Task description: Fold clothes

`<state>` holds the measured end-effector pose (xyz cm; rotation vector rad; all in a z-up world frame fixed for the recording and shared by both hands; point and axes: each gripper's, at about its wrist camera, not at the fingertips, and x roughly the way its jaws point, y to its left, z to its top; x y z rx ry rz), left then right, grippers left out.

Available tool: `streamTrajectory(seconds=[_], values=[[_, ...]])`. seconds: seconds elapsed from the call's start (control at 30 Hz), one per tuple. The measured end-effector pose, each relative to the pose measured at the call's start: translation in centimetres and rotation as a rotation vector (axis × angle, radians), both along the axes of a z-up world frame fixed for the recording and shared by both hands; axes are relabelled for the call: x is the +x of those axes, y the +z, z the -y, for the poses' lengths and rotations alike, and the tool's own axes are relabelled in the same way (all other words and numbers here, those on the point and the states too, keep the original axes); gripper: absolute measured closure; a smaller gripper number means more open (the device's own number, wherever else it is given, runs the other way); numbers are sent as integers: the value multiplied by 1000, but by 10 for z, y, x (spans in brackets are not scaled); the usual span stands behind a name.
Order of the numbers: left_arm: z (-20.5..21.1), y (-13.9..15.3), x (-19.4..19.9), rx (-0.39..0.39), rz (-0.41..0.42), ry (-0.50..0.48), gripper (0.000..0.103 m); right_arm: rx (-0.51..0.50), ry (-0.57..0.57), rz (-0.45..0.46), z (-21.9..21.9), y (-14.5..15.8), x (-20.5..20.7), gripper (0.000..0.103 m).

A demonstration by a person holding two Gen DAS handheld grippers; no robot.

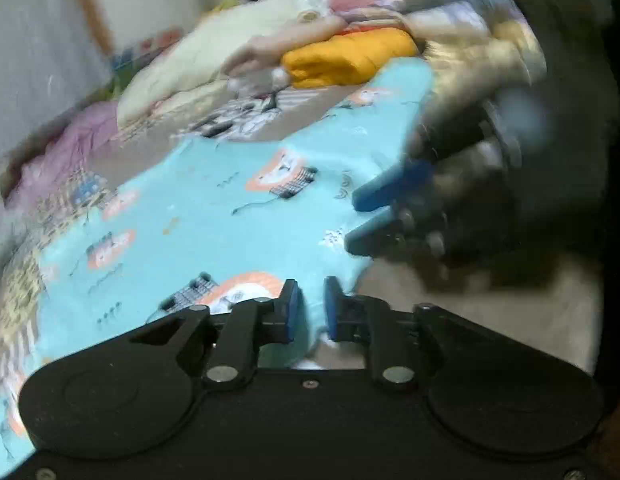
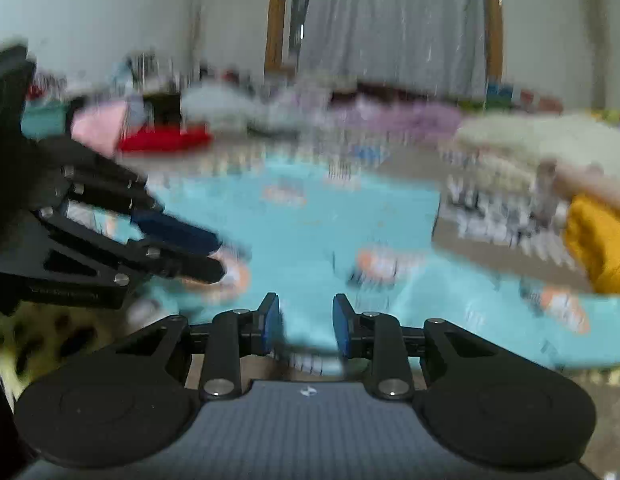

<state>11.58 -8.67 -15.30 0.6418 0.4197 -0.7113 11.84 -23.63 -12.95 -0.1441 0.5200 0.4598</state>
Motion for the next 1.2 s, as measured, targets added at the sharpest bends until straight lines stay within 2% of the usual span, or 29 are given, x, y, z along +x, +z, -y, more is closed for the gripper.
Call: streamTrajectory(seconds=[0.07, 0.23, 0.33, 0.5, 0.57, 0.6, 0.77, 0.83, 0.87, 0.93, 0.97, 1.13, 1.2], values=[[8, 0, -2, 35, 12, 5, 96, -8, 8, -1, 0, -4, 0, 72], [8, -4, 0, 38, 27, 6, 97, -8, 9, 8, 0, -7, 1, 72], [3, -5, 5, 14, 16, 20, 96, 11, 5, 0, 2, -6, 1, 72], [-27, 8, 4, -56, -93, 40, 96, 12, -11, -15, 4, -4, -11, 72], [-32, 13, 3, -59, -113, 41, 95, 29, -28, -45, 9, 0, -16, 71], [-35, 16, 2, -71, -123, 45, 95, 46, -43, -75, 14, 1, -18, 64], [-41, 29, 2, -165, -129, 69, 93, 242, -182, -100, 58, 12, -21, 61], [-41, 35, 7, -246, -151, 96, 90, 399, -304, -136, 92, 10, -16, 58], [-42, 38, 9, -285, -161, 111, 86, 484, -366, -161, 110, 6, -14, 57], [-43, 44, 16, -361, -187, 174, 61, 662, -473, -219, 142, -7, -10, 54], [-45, 47, 22, -403, -216, 217, 57, 727, -507, -242, 152, -12, -8, 55], [-54, 63, 64, -610, -374, 414, 56, 791, -442, -295, 139, -19, -1, 54], [-56, 68, 83, -667, -427, 478, 56, 796, -384, -325, 121, -22, 1, 47]])
